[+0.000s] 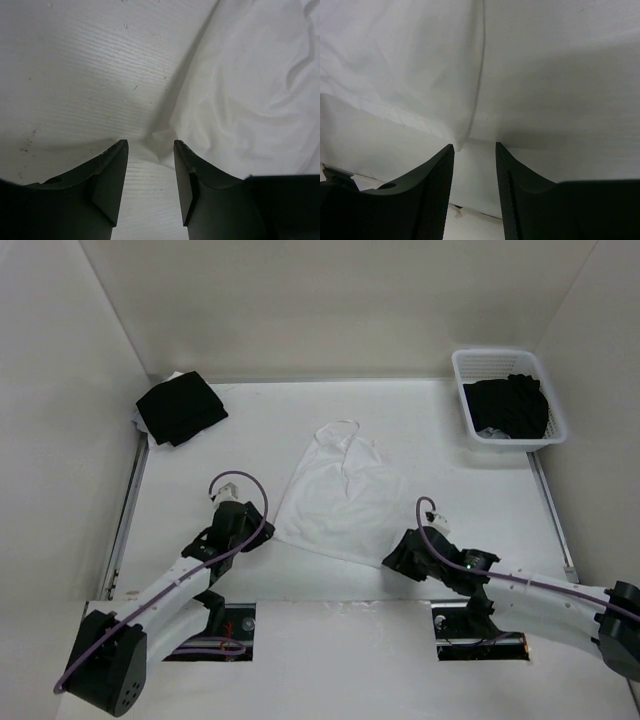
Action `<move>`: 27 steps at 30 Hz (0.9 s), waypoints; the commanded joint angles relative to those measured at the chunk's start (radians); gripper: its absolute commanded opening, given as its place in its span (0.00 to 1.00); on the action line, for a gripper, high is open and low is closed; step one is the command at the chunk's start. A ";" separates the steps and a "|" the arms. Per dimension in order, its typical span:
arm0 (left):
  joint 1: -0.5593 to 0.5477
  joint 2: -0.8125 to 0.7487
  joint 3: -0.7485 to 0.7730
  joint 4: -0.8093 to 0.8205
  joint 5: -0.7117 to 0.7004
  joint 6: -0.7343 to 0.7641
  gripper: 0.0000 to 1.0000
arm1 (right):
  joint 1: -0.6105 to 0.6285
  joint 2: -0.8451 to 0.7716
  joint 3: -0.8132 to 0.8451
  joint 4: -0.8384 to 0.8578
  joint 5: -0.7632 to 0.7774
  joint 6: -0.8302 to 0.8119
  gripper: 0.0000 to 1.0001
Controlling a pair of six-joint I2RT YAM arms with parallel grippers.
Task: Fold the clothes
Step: Flatten the tank top out
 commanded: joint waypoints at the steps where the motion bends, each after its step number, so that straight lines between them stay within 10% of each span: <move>1: -0.039 0.069 0.054 0.037 -0.085 0.028 0.41 | 0.012 0.042 -0.008 0.103 0.020 0.017 0.43; 6: -0.059 0.126 0.057 0.100 -0.073 0.028 0.39 | 0.012 0.107 -0.005 0.169 0.008 0.011 0.40; 14: -0.112 0.082 0.126 0.022 -0.065 0.025 0.06 | -0.080 0.054 0.012 0.162 0.023 -0.067 0.03; 21: -0.190 -0.067 0.186 -0.295 -0.186 -0.042 0.24 | -0.110 -0.175 0.031 -0.093 0.049 -0.064 0.01; 27: -0.232 -0.095 0.111 -0.250 -0.201 -0.107 0.32 | -0.063 -0.105 0.048 -0.094 0.066 -0.047 0.02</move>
